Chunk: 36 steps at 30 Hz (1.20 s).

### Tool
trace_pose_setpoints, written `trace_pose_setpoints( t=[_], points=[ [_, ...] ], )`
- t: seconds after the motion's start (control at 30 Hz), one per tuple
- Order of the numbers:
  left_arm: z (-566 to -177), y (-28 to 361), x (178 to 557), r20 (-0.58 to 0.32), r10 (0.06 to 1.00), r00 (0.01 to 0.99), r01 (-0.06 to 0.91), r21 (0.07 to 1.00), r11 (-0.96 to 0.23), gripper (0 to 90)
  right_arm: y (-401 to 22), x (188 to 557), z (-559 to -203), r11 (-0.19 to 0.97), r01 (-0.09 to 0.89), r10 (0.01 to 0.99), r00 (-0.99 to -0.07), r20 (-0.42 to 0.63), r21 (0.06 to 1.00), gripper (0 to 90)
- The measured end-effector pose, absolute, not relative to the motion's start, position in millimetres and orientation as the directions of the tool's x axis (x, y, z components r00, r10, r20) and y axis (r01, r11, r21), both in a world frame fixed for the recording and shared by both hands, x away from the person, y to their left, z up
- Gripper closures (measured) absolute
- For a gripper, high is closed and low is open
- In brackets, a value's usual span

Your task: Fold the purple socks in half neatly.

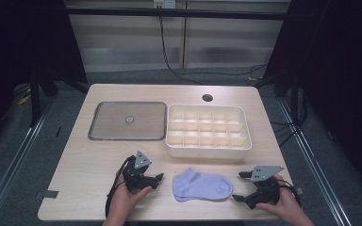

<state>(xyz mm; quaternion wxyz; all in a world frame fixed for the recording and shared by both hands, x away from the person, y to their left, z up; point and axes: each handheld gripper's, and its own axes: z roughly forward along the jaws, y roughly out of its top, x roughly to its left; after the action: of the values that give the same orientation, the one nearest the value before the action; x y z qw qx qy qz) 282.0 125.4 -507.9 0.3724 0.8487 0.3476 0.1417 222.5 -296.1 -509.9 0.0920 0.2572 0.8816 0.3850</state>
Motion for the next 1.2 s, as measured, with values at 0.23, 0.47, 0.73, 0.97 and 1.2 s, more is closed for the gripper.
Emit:
trace_pose_setpoints(
  t=[0.23,0.47,0.73,0.97,1.2],
  points=[
    [-507.6,126.1,280.7,-0.016,0.696,0.718,0.486,0.728,-0.485,19.6,-297.1,222.7,-509.6,0.563,0.389,0.530,-0.847,0.042,0.730,16.0],
    [-500.1,123.0,276.7,-0.084,0.701,0.708,0.535,0.712,-0.455,24.1,-298.4,222.1,-505.1,0.584,0.387,0.512,-0.858,0.046,0.713,23.7],
    [-488.2,112.1,271.6,-0.171,0.663,0.729,0.582,0.666,-0.466,28.9,-297.0,221.5,-502.6,0.596,0.387,0.504,-0.863,0.047,0.703,26.9],
    [-483.4,105.7,272.7,-0.258,0.651,0.714,0.642,0.612,-0.462,34.4,-297.2,220.8,-499.8,0.602,0.376,0.495,-0.868,0.040,0.704,32.3],
    [-479.7,96.8,273.4,-0.306,0.624,0.718,0.660,0.585,-0.472,37.1,-294.1,220.8,-499.1,0.606,0.368,0.483,-0.875,0.042,0.705,37.5]
  ],
)
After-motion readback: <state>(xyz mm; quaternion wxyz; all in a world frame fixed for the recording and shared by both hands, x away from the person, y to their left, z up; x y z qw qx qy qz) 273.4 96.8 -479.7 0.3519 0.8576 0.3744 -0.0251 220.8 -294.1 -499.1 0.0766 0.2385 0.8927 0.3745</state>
